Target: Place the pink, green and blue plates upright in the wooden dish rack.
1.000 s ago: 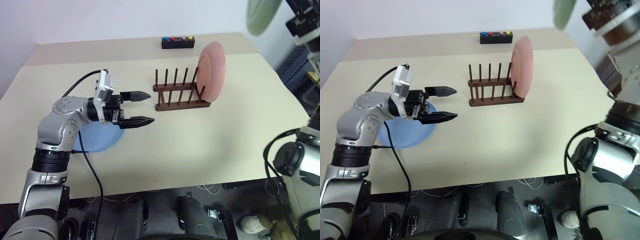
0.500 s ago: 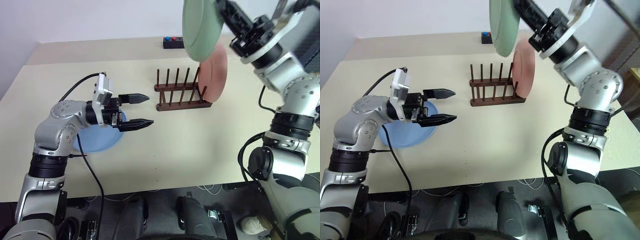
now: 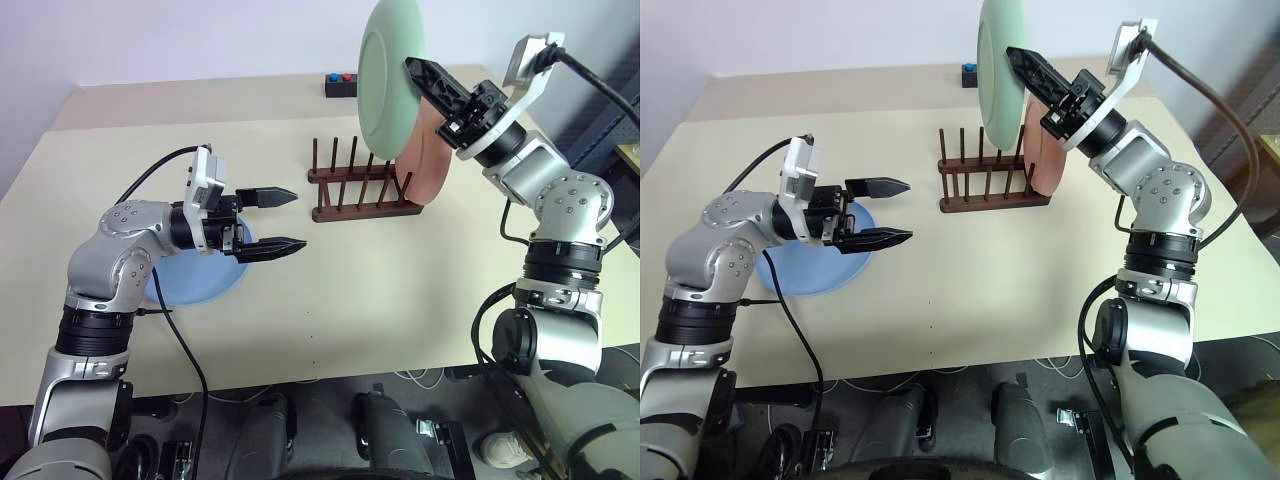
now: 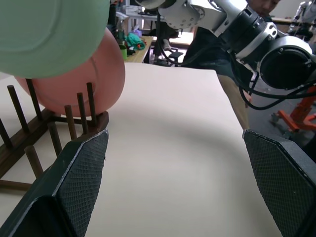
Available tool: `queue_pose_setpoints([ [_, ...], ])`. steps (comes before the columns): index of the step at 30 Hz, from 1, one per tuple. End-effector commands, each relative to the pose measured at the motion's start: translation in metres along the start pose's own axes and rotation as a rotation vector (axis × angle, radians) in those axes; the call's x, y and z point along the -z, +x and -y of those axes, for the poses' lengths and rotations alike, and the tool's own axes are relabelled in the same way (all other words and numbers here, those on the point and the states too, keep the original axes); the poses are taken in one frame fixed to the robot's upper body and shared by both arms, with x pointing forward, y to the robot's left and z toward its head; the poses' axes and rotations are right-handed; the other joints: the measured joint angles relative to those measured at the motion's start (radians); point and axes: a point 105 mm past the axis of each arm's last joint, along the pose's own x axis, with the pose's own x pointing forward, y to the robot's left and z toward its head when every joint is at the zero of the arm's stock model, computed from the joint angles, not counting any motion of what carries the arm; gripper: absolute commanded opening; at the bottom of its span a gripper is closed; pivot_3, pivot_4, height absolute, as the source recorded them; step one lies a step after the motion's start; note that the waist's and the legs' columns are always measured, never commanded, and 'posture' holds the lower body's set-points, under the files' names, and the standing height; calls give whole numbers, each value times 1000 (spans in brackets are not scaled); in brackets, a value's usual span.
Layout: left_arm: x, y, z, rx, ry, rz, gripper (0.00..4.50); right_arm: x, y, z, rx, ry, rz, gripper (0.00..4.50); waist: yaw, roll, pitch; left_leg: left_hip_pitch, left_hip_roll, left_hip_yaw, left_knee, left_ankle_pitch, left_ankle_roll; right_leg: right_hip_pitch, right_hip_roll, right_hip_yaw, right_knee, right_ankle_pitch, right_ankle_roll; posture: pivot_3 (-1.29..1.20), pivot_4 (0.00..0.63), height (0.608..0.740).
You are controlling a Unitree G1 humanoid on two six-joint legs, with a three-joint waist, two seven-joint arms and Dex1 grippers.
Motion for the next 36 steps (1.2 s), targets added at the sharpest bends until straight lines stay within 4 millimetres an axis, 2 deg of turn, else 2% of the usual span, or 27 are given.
queue_pose_setpoints([
  [1,-11,-2,2,1,41,25,4500,-2,-1,-1,-13,-15,29,27,0,0,0,0,0,0,0,0,0,0,0,0,0,0,0,0,150,740],
  [19,-8,-5,1,-11,46,10,4500,23,-10,31,110,-6,-23,27,-1,0,0,0,0,0,0,0,0,0,0,0,0,0,0,0,150,740],
  [26,-10,-5,2,-7,42,15,4500,25,-14,35,120,2,-29,27,1,0,0,0,0,0,0,0,0,0,0,0,0,0,0,0,150,740],
  [30,-11,-3,2,-1,44,21,4500,25,-14,33,111,0,-34,1261,-1,0,0,0,0,0,0,0,0,0,0,0,0,0,0,0,150,740],
  [36,-11,-3,2,2,42,23,4500,23,-13,29,102,-22,-39,4300,-1,0,0,0,0,0,0,0,0,0,0,0,0,0,0,0,150,740],
])
